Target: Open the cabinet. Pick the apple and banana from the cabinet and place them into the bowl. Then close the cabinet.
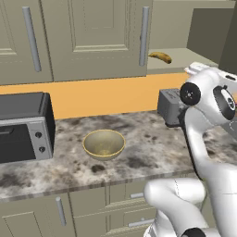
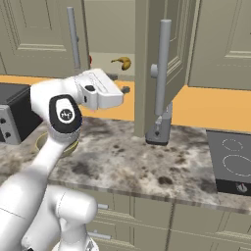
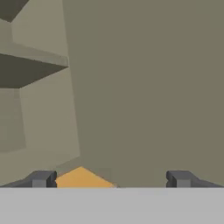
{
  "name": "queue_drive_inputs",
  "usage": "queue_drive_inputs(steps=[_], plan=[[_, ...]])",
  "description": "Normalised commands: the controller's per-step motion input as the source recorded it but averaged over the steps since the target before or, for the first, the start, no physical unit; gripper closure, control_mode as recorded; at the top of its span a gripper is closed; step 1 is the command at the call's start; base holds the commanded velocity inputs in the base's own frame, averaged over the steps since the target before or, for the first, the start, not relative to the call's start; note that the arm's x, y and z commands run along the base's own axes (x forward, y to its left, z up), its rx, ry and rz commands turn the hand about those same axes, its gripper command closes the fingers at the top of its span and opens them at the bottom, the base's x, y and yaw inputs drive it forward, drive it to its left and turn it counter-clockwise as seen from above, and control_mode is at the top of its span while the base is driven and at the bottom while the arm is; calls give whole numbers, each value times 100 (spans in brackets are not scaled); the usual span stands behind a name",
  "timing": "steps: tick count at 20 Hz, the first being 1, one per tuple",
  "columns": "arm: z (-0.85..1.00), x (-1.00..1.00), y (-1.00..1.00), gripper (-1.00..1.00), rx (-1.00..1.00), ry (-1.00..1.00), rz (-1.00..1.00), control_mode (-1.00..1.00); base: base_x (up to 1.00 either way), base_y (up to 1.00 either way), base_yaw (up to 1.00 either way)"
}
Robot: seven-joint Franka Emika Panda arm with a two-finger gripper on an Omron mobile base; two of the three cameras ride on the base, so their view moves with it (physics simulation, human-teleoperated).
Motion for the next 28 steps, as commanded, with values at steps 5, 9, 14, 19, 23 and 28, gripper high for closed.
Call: queue_drive_inputs(steps=[5,9,14,19,23,28], plan=[[0,-45,100,-100,0,-8,47,-100,0,0,0],[0,-9,76,-100,0,-2,42,-100,0,0,0],[0,4,74,-100,0,-2,32,-100,0,0,0],[11,12,63,-100,0,-1,23,-100,0,0,0],[22,1,29,-100,0,-4,5,-100,0,0,0],[29,17,22,-100,0,-3,0,-100,0,0,0]])
